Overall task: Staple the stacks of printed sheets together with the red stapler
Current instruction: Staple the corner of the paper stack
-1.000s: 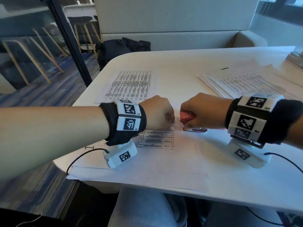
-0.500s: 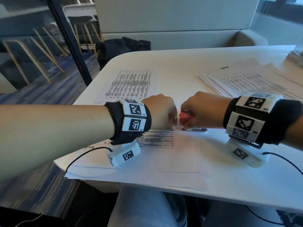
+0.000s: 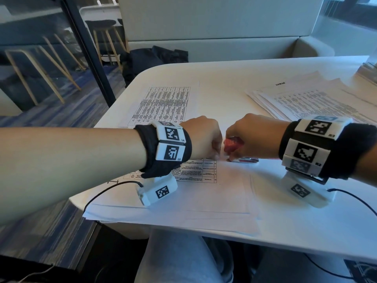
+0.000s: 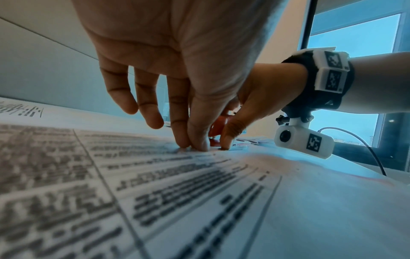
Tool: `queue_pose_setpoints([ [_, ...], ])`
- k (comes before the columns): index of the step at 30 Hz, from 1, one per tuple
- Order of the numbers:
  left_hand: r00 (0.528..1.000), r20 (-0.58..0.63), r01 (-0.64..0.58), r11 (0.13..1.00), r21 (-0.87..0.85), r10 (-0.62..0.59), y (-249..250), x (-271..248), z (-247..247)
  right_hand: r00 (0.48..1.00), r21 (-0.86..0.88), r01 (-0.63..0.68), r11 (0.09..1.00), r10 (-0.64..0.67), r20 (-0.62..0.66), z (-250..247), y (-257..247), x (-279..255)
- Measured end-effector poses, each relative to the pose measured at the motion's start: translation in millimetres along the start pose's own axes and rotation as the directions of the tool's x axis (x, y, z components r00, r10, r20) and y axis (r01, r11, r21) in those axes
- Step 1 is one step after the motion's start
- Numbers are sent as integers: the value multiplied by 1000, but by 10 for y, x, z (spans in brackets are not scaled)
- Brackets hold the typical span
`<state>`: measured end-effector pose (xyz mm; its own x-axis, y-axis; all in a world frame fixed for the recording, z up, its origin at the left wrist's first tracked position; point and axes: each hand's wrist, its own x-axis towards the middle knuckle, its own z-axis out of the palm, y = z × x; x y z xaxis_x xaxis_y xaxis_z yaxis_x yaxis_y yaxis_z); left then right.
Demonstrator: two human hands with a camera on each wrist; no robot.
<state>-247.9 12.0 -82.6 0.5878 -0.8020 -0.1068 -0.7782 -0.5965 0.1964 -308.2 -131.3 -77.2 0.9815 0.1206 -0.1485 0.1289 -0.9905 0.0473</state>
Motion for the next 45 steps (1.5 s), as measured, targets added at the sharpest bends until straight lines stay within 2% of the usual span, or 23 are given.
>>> queue_pose_setpoints([
  [6,999,30,-33,989,141,29,66,25,18,1000,-14,13,1000,-14,-4,6,7,8],
  [16,986,166,-45,943,331,-12,96,47,79,1000,-22,15,1000,-15,-9,9,6,15],
  [18,984,174,-28,946,323,-31,88,56,72,1000,-15,9,1000,-9,-5,12,4,13],
  [21,984,179,-14,980,200,-23,35,55,5,1000,-15,5,1000,-5,4,4,5,9],
  [25,996,82,-48,994,99,40,-64,24,-101,1000,-15,4,1000,-3,14,-5,6,5],
  [28,994,65,-90,993,75,85,-82,4,-132,1000,-18,-1,1000,1,15,-8,-4,0],
  [38,985,89,-166,951,259,147,-24,40,-96,1000,-31,4,1000,-4,17,-31,-14,-18],
  [41,985,98,-164,952,259,143,-29,59,-83,1000,-21,2,1000,-2,20,-36,-17,-24],
  [45,990,91,-118,978,171,104,-32,76,-66,1000,-11,-14,1000,15,24,-39,-20,-30],
])
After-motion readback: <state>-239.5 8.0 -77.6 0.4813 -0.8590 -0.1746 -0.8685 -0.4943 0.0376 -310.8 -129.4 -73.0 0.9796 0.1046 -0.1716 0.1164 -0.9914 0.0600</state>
